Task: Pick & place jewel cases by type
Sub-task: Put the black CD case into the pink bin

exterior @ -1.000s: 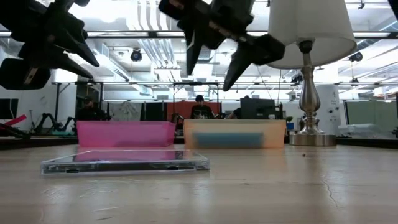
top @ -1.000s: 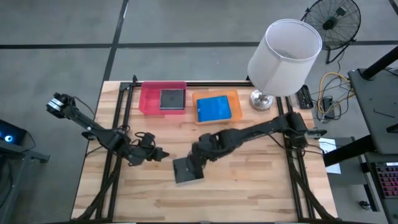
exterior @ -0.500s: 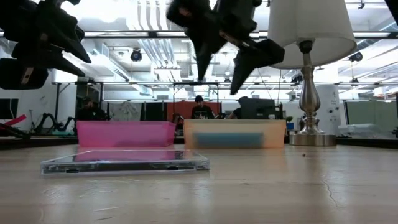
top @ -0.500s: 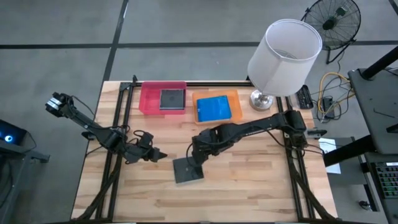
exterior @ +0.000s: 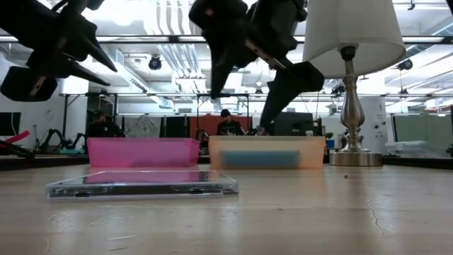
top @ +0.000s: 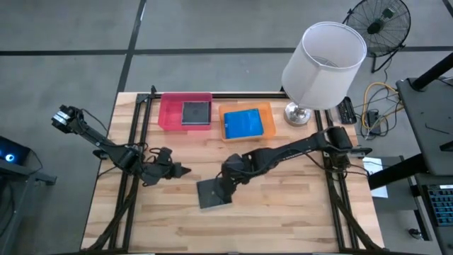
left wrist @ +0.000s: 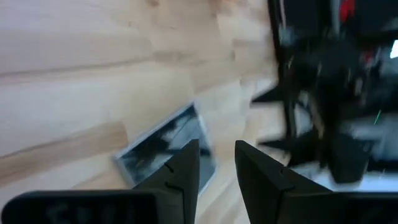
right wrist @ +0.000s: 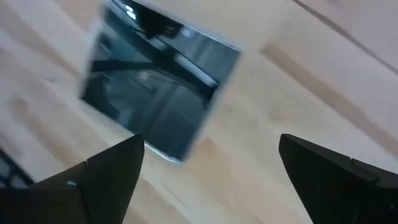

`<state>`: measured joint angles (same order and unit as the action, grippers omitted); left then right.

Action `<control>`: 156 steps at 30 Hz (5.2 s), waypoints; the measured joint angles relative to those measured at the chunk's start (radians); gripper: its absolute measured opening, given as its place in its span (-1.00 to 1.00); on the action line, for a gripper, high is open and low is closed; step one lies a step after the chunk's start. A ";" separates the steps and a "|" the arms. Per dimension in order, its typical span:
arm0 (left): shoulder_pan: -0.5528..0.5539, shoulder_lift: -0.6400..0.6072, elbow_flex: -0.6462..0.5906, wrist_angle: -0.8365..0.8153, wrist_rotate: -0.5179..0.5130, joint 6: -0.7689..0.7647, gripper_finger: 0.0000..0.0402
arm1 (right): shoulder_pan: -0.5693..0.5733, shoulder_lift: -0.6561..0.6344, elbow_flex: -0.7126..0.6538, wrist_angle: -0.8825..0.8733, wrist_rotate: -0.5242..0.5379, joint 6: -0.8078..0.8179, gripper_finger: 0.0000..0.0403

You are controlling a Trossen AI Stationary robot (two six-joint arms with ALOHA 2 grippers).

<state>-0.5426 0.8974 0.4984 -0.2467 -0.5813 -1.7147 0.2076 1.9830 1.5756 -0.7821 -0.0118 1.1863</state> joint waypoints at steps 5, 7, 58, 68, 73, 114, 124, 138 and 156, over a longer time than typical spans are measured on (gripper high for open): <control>-0.001 0.007 0.000 0.002 -0.035 -0.096 -0.58 | 0.035 -0.060 -0.158 0.274 0.043 0.060 0.84; -0.003 0.014 0.000 0.004 -0.035 -0.107 -0.58 | 0.039 -0.086 -0.245 0.427 0.045 0.102 0.84; -0.096 0.597 0.030 0.247 0.284 -0.531 -1.00 | 0.044 -0.163 -0.531 0.778 0.091 0.231 0.84; -0.094 0.622 0.047 0.245 0.285 -0.519 -1.00 | 0.056 -0.093 -0.520 0.826 0.081 0.253 0.84; -0.094 0.621 0.045 0.248 0.288 -0.511 -1.00 | 0.053 -0.094 -0.521 0.837 0.082 0.272 0.84; -0.055 0.663 0.059 0.344 0.265 -0.426 -1.00 | 0.054 0.028 -0.407 0.836 0.064 0.260 0.84; -0.057 0.663 0.059 0.345 0.296 -0.403 -1.00 | 0.052 0.026 -0.321 0.766 0.075 0.198 0.84; -0.057 0.663 0.058 0.349 0.296 -0.381 -1.00 | 0.055 0.019 -0.203 0.619 0.078 0.137 0.84; -0.056 0.663 0.058 0.348 0.290 -0.378 -1.00 | 0.073 0.018 -0.178 0.590 0.060 0.193 0.84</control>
<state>-0.5987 1.5608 0.5568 0.1013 -0.2917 -2.0930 0.2808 2.0010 1.3980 -0.1918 0.0480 1.3793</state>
